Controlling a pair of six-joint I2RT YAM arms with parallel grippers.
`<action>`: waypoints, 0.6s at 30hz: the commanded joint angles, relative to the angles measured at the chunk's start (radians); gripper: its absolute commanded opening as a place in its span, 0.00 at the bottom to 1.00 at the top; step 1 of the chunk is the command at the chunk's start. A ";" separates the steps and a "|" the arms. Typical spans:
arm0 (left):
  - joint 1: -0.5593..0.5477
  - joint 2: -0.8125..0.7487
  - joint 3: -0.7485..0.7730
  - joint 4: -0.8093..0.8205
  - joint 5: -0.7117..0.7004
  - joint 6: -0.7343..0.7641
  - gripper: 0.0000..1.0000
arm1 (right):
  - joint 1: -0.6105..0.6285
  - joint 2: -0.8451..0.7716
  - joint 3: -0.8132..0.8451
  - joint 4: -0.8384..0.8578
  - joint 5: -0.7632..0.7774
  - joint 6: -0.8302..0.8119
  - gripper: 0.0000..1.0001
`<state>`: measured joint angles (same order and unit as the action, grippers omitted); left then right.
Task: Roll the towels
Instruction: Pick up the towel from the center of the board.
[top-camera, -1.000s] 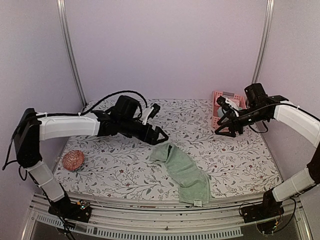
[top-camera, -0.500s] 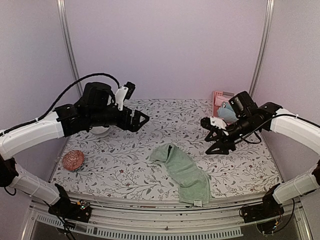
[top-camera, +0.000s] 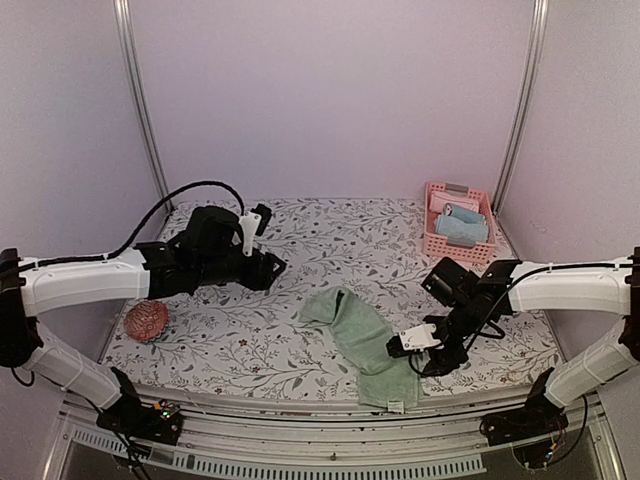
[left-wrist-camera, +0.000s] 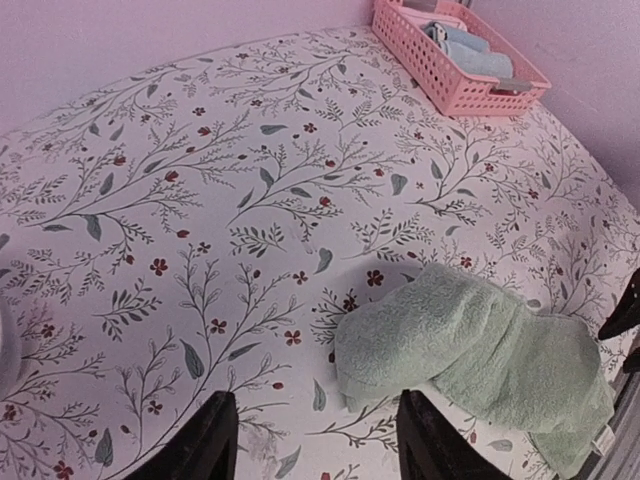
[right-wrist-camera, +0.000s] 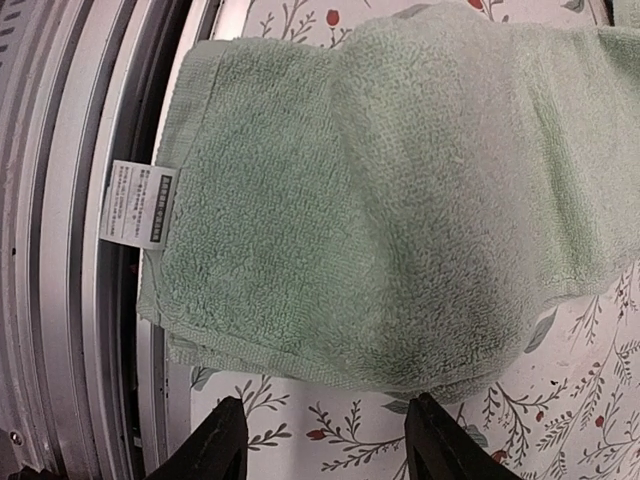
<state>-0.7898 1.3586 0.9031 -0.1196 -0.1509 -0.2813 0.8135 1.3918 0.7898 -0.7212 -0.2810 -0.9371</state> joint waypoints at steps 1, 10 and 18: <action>-0.009 -0.012 -0.054 0.053 0.141 -0.087 0.54 | 0.010 0.003 -0.005 0.032 0.017 -0.026 0.54; -0.055 0.039 -0.106 0.064 0.202 -0.130 0.53 | 0.170 -0.013 -0.036 0.007 0.052 -0.025 0.49; -0.065 0.091 -0.069 0.064 0.219 -0.123 0.53 | 0.253 0.073 -0.063 0.088 0.113 0.003 0.46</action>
<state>-0.8425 1.4292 0.8055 -0.0788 0.0467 -0.3981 1.0351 1.4246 0.7547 -0.6876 -0.2214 -0.9535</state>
